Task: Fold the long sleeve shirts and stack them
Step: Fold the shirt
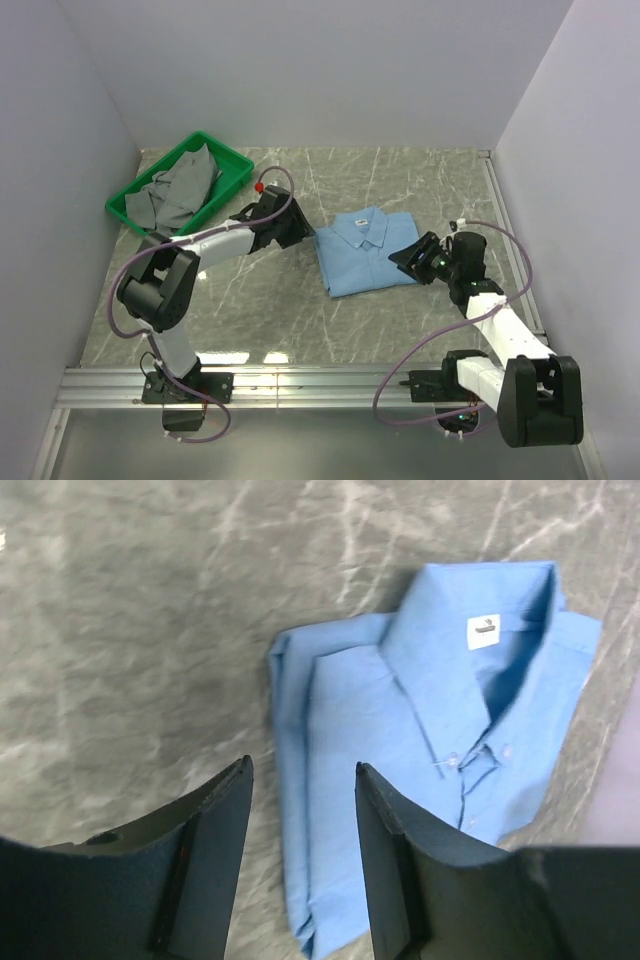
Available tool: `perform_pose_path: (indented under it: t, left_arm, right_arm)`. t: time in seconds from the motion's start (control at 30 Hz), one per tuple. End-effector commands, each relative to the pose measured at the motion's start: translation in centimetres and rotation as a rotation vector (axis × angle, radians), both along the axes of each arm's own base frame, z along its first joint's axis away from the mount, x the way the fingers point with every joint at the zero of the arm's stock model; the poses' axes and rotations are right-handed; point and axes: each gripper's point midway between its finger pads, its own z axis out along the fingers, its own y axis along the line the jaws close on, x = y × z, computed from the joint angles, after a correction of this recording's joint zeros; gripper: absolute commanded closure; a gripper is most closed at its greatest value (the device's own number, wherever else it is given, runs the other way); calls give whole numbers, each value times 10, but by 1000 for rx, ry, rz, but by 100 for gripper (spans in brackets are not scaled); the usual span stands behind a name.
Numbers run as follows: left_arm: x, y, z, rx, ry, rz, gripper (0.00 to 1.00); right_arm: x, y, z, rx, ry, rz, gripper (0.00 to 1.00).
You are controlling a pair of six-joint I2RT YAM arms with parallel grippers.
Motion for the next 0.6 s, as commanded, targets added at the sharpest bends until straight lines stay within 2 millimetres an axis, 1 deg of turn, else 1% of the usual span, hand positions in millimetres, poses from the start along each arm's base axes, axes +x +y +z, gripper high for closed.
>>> perform_pose_path:
  t: [0.0, 0.03, 0.07, 0.1, 0.13, 0.17, 0.2, 0.23, 0.3, 0.33, 0.4, 0.5, 0.53, 0.57]
  left_arm:
    - [15, -21, 22, -45, -78, -52, 48]
    - [16, -23, 19, -42, -71, -53, 48]
    - [19, -25, 8, -31, -53, -55, 48]
    - [24, -28, 9, -32, -56, -54, 48]
    - [26, -29, 4, -25, -44, -56, 48]
    - [27, -30, -9, -9, -22, -57, 49]
    - [30, -34, -9, -7, -24, -61, 49]
    - [31, -35, -20, 5, -5, -64, 50]
    - [34, -39, -25, 12, 2, -67, 50]
    - [32, -38, -37, 33, 26, -65, 51]
    - [33, -36, -45, 53, 42, -50, 55]
    - [25, -30, -63, 73, 81, -31, 71]
    - [22, -27, -67, 77, 91, -22, 89]
    - [17, -23, -73, 86, 105, -18, 95]
  right_arm:
    - [4, 9, 2, -1, -17, 24, 46]
    - [4, 14, 1, -2, -14, 41, 46]
    - [5, 16, 0, 0, -6, 46, 46]
    - [5, 18, 1, -1, -8, 51, 46]
    - [4, 20, 1, 4, -7, 57, 46]
    - [5, 20, 1, 7, -8, 56, 46]
    - [4, 21, 0, 6, -5, 58, 46]
    - [4, 21, -1, 4, -3, 59, 46]
    - [2, 21, -3, 0, 3, 63, 46]
    - [1, 21, -6, 0, 10, 64, 46]
    - [0, 21, -7, 0, 15, 64, 46]
    - [-1, 22, -9, 5, 23, 68, 47]
    - [-2, 22, -11, 5, 28, 67, 47]
    - [-1, 21, -11, 5, 28, 62, 47]
